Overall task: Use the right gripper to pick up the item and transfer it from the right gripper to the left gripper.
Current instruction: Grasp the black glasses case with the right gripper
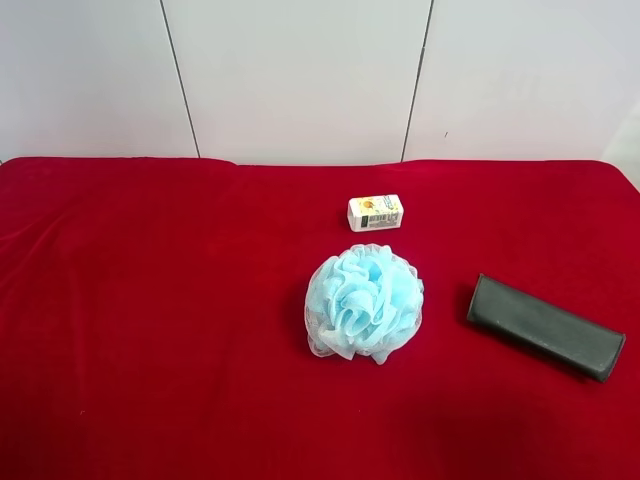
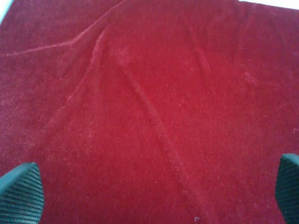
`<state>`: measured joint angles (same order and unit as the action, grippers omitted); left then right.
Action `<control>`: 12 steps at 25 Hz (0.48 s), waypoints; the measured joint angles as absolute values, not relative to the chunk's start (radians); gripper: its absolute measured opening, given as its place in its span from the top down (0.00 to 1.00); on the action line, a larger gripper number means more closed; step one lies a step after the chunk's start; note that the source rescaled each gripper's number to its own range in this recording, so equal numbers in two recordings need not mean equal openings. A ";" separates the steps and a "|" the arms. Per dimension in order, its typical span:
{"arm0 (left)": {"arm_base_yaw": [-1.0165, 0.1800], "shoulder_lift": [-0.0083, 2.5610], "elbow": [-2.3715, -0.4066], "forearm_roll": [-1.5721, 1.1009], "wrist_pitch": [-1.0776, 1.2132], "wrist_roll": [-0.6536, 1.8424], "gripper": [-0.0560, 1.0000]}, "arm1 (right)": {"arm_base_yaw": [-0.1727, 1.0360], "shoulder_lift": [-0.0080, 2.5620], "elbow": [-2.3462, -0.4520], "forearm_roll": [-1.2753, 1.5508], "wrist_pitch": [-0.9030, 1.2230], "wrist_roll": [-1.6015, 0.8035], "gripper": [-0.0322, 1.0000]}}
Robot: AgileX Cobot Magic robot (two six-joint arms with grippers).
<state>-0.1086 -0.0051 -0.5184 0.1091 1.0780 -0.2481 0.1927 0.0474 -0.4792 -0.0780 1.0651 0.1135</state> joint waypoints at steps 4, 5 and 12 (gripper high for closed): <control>-0.109 -0.005 -0.518 0.109 1.078 -0.248 0.00 | 0.193 0.135 -0.480 -0.072 1.065 0.113 0.01; -0.109 -0.005 -0.518 0.109 1.078 -0.248 0.00 | 0.193 0.155 -0.484 -0.067 1.062 0.113 0.01; -0.109 -0.005 -0.518 0.109 1.078 -0.248 0.00 | 0.193 0.321 -0.560 -0.045 0.967 0.096 0.01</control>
<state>-0.1086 -0.0051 -0.5184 0.1091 1.0780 -0.2481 0.1927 0.3210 -0.5605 -0.0449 0.9673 0.0965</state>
